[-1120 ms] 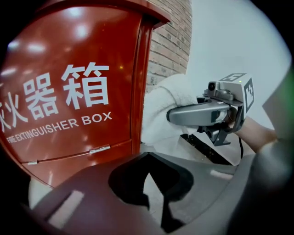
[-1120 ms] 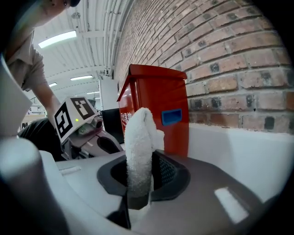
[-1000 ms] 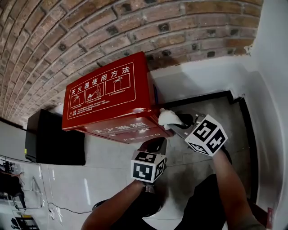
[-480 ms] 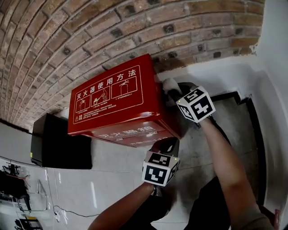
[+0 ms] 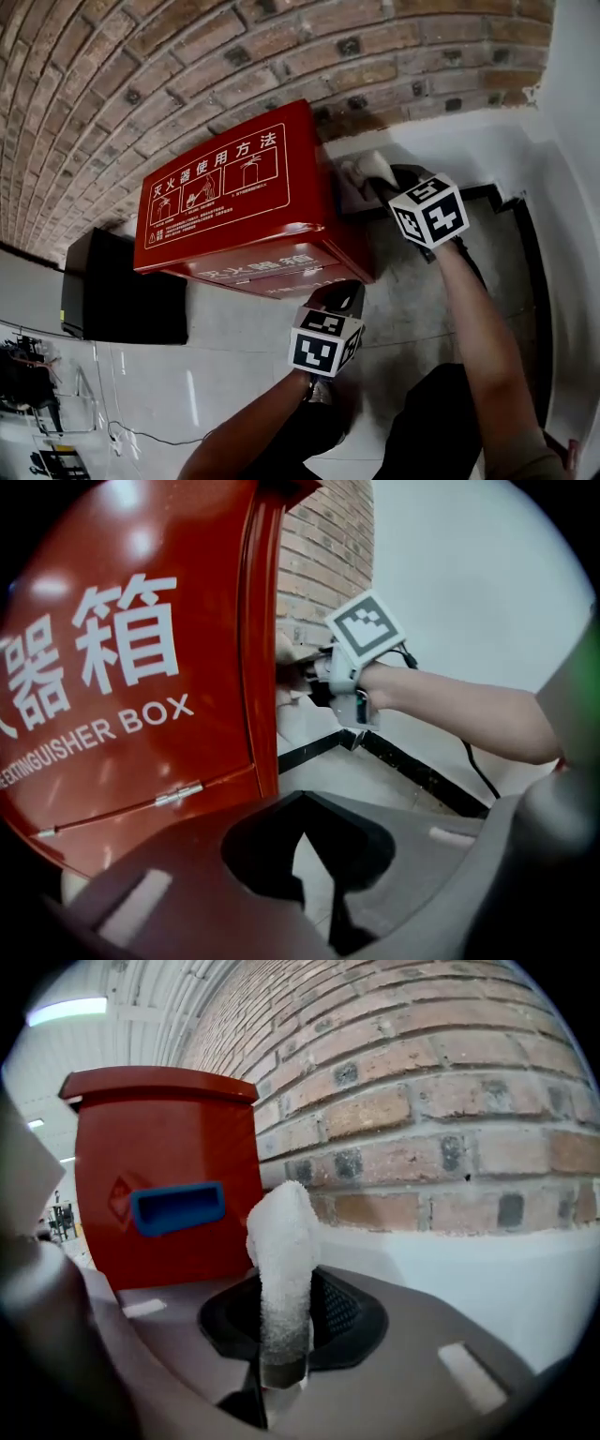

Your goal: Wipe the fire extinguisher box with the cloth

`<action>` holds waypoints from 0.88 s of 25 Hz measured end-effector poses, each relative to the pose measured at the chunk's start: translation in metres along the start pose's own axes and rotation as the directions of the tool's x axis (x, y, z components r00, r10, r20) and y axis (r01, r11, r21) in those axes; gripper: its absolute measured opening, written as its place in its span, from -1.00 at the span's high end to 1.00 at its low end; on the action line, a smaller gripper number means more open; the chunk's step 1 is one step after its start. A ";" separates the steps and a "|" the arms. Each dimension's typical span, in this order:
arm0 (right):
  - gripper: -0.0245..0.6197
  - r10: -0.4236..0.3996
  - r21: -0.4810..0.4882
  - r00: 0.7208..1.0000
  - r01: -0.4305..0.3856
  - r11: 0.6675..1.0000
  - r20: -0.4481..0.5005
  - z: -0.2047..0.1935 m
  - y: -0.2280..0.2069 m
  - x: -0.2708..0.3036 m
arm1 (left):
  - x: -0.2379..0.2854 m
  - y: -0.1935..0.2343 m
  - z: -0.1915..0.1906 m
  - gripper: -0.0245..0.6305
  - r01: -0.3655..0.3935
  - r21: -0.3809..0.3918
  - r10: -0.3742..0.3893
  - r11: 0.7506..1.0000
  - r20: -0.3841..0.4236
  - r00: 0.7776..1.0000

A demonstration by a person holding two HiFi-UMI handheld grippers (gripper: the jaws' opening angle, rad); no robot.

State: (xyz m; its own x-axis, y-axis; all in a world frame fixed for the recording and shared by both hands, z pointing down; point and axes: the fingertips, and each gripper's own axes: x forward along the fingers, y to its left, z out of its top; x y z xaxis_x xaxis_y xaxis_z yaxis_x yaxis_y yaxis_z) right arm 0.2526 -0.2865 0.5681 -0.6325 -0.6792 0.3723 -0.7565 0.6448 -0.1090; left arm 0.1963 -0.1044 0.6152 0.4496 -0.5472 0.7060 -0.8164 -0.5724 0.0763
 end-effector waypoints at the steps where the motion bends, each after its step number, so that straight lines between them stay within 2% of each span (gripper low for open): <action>1: 0.65 0.013 -0.009 1.000 -0.013 1.000 -0.025 -0.013 0.002 -0.009 | 0.004 0.001 -0.002 0.93 0.000 -0.005 0.000 1.000 -0.006 1.000; 4: 0.65 0.074 -0.036 0.990 -0.079 0.996 -0.118 -0.058 0.017 -0.034 | 0.016 -0.001 -0.012 0.93 0.000 -0.011 0.000 1.000 -0.036 0.999; 6: 0.65 0.140 -0.061 0.974 -0.153 0.986 -0.177 -0.084 0.034 -0.045 | 0.025 -0.006 -0.019 0.93 0.007 -0.015 -0.008 1.000 -0.056 0.998; 10: 0.65 0.298 -0.116 0.924 -0.332 0.936 -0.239 -0.108 0.083 -0.058 | 0.038 -0.013 -0.033 0.93 0.021 -0.017 -0.022 1.000 -0.094 0.995; 12: 0.65 0.337 -0.133 0.909 -0.375 0.917 -0.245 -0.109 0.100 -0.055 | 0.040 -0.013 -0.038 0.93 0.023 -0.026 -0.026 0.999 -0.106 0.994; 14: 0.65 0.330 -0.153 0.913 -0.372 0.916 -0.240 -0.104 0.106 -0.046 | 0.041 -0.012 -0.040 0.93 0.024 -0.030 -0.027 0.999 -0.107 0.994; 16: 0.65 0.294 -0.167 0.928 -0.335 0.927 -0.229 -0.096 0.101 -0.034 | 0.039 -0.009 -0.037 0.93 0.023 -0.020 -0.025 1.000 -0.100 0.995; 22: 0.65 0.184 -0.140 0.966 -0.210 0.968 -0.182 -0.070 0.061 0.018 | 0.036 -0.010 -0.034 0.93 0.041 0.055 -0.036 0.998 -0.088 0.995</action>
State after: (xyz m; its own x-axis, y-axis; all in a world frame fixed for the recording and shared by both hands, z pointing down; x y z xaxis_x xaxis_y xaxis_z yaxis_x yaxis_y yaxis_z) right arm 0.2067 -0.2355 0.6325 -0.7197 -0.4739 0.5073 -0.5760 0.8156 -0.0551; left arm 0.2081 -0.0978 0.6635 0.4447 -0.4705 0.7622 -0.7765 -0.6266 0.0663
